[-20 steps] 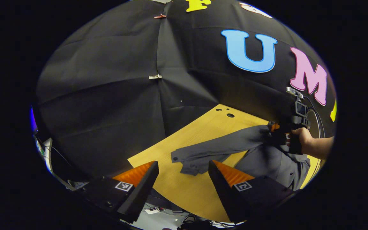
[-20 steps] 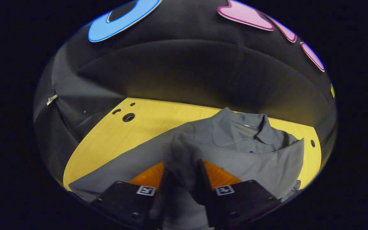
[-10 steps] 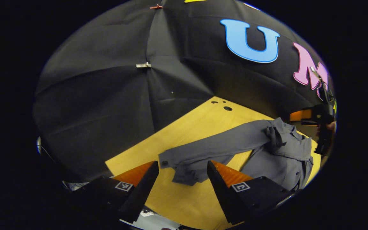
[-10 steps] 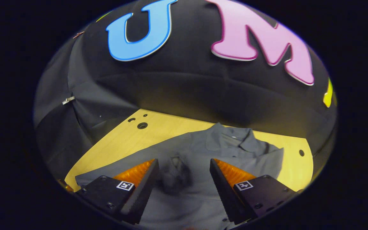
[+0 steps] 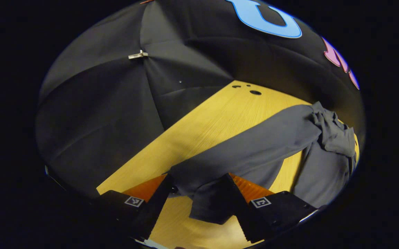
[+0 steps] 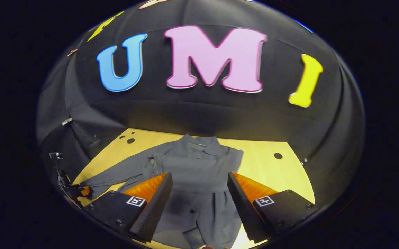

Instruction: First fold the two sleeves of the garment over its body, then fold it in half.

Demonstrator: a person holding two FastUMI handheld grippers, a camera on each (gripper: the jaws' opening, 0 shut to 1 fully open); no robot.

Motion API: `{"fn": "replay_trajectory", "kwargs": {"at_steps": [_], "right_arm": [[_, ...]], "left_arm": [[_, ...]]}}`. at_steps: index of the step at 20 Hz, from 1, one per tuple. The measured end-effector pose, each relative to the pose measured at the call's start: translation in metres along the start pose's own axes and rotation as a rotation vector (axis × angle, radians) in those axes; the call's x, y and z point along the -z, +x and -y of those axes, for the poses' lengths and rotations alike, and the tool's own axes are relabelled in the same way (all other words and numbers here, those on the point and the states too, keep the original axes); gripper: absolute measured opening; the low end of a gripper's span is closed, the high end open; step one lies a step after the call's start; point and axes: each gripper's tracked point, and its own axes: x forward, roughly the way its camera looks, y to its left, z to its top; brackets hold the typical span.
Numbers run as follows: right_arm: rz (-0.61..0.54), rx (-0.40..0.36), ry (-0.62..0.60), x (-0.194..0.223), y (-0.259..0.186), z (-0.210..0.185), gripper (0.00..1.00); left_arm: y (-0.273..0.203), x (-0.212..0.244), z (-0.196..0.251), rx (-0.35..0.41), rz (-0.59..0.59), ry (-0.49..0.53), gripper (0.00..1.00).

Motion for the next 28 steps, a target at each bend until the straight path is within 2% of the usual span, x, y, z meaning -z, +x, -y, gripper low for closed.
{"fn": "replay_trajectory", "kwargs": {"at_steps": [2, 4, 6, 8, 10, 11, 12, 13, 15, 17, 19, 23, 28], "right_arm": [[-0.018, 0.069, 0.033, 0.014, -0.016, 0.029, 0.98], [-0.046, 0.103, 0.083, 0.027, -0.029, 0.042, 0.98], [-0.063, 0.132, 0.117, 0.039, -0.035, 0.053, 0.99], [-0.062, 0.150, 0.145, 0.045, -0.041, 0.058, 0.99], [-0.056, 0.155, 0.166, 0.048, -0.049, 0.060, 0.99], [-0.052, 0.155, 0.170, 0.048, -0.051, 0.061, 0.99], [-0.048, 0.156, 0.171, 0.048, -0.052, 0.064, 0.99], [-0.046, 0.157, 0.166, 0.048, -0.055, 0.066, 0.99], [-0.040, 0.165, 0.159, 0.051, -0.057, 0.071, 0.99], [-0.050, 0.163, 0.153, 0.055, -0.057, 0.077, 0.99], [-0.047, 0.168, 0.151, 0.055, -0.053, 0.087, 0.99], [-0.047, 0.177, 0.162, 0.056, -0.039, 0.112, 0.99], [-0.063, 0.146, 0.142, 0.059, -0.019, 0.149, 0.99]], "left_arm": [[0.002, -0.001, 0.003, 0.027, 0.004, 0.012, 0.96], [0.002, 0.001, 0.004, 0.052, -0.011, 0.029, 0.97], [0.001, 0.004, 0.008, 0.083, -0.038, 0.043, 0.92], [-0.002, 0.005, 0.012, 0.136, -0.065, 0.096, 0.81], [-0.001, 0.006, 0.027, 0.175, -0.085, 0.141, 0.55], [0.000, 0.005, 0.031, 0.180, -0.092, 0.157, 0.37], [-0.001, 0.005, 0.034, 0.183, -0.097, 0.171, 0.33], [-0.002, 0.005, 0.034, 0.184, -0.099, 0.182, 0.22], [-0.003, 0.002, 0.037, 0.199, -0.105, 0.203, 0.10], [-0.008, -0.007, 0.035, 0.190, -0.101, 0.180, 0.06], [-0.018, -0.025, 0.044, 0.195, -0.077, 0.113, 0.05], [-0.032, -0.056, 0.062, 0.196, -0.040, 0.069, 0.06], [-0.054, -0.117, 0.117, 0.232, 0.044, -0.060, 0.05]]}}
